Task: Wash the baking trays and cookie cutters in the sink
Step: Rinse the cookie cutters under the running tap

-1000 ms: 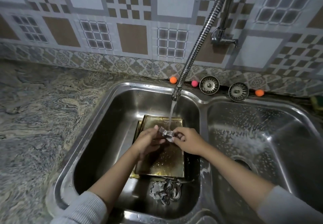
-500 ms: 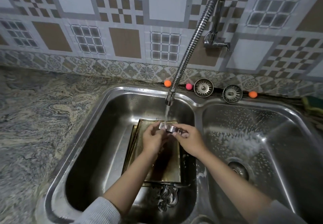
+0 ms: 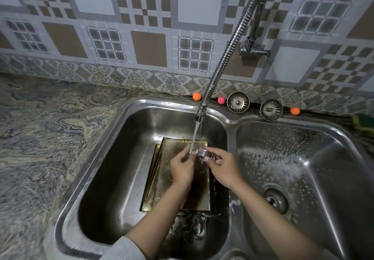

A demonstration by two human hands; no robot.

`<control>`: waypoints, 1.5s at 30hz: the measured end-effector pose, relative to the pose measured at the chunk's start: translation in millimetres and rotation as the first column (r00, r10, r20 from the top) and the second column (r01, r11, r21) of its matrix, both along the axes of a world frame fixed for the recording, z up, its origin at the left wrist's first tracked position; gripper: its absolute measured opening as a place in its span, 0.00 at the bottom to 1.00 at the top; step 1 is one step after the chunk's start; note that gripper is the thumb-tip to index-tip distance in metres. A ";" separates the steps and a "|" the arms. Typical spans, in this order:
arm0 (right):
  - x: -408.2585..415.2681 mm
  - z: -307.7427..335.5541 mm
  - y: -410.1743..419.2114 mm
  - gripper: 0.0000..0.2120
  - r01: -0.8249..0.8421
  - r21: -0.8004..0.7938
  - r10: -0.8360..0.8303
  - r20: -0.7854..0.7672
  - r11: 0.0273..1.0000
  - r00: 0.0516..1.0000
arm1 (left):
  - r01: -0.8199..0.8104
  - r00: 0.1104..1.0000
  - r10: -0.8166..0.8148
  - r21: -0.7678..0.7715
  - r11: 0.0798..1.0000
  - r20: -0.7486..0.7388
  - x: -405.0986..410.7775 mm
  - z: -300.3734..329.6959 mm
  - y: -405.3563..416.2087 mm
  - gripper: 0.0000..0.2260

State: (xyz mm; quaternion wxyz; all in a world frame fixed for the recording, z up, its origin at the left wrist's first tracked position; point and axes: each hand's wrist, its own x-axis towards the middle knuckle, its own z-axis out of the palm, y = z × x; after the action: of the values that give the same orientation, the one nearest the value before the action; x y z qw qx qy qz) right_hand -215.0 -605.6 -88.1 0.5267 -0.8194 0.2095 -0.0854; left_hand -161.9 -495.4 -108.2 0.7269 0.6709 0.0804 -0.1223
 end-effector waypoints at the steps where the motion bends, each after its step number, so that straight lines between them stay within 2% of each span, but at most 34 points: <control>1: -3.1 1.6 -2.8 0.15 0.009 0.009 -0.009 0.014 1.000 1.000 | 0.011 1.000 -0.011 -0.019 1.000 -0.011 -1.7 0.7 -2.7 0.15; 7: -10.2 5.1 -9.6 0.16 0.037 0.050 -0.038 0.023 0.998 0.999 | 0.046 0.999 -0.048 -0.080 0.996 -0.025 -1.2 2.2 -5.6 0.14; 10: -2.0 3.8 -2.7 0.16 0.016 0.073 -0.019 0.036 0.997 0.999 | 0.014 0.999 -0.017 -0.099 0.995 -0.029 2.2 4.8 4.4 0.14; 16: 25.5 -2.2 22.4 0.12 -0.006 0.239 0.010 -0.016 0.971 1.000 | -0.088 0.996 0.084 -0.099 0.991 -0.038 16.7 3.5 35.6 0.13; 19: 39.6 9.8 36.5 0.08 0.012 0.466 0.055 -0.128 0.885 0.990 | -0.169 0.985 0.167 -0.084 0.982 -0.037 22.9 5.6 49.3 0.12; 22: 59.9 16.8 51.5 0.07 0.188 0.639 0.002 -0.285 0.746 0.959 | -0.231 0.973 0.231 -0.045 0.972 0.000 28.0 7.8 59.7 0.12; 24: 74.0 18.4 61.0 0.08 0.290 0.692 -0.024 -0.367 0.662 0.930 | -0.273 0.961 0.273 -0.012 0.962 0.037 29.5 9.9 65.0 0.13; 27: 88.7 21.3 70.7 0.06 0.357 0.754 -0.009 -0.423 0.551 0.906 | -0.288 0.955 0.286 0.017 0.957 0.077 33.4 8.7 69.3 0.14; 32: 100.5 20.1 68.1 0.06 0.384 0.794 -0.048 -0.411 0.471 0.910 | -0.244 0.969 0.244 -0.016 0.970 0.022 31.8 11.4 57.8 0.11; 39: 86.4 16.0 30.5 0.06 0.355 0.766 -0.082 -0.371 0.537 0.925 | -0.131 0.989 0.125 -0.075 0.989 -0.078 31.0 4.1 30.7 0.10; 45: 62.5 24.1 0.3 0.04 0.266 0.597 -0.036 -0.368 0.757 0.929 | -0.066 0.993 0.057 -0.074 0.995 -0.108 28.6 6.0 10.6 0.10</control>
State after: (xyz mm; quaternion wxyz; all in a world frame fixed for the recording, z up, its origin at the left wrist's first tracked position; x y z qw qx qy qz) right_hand -152.6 -605.3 -64.0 0.7207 -0.5741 0.3784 0.0879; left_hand -133.4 -484.8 -102.2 0.7505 0.6321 0.1345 -0.1381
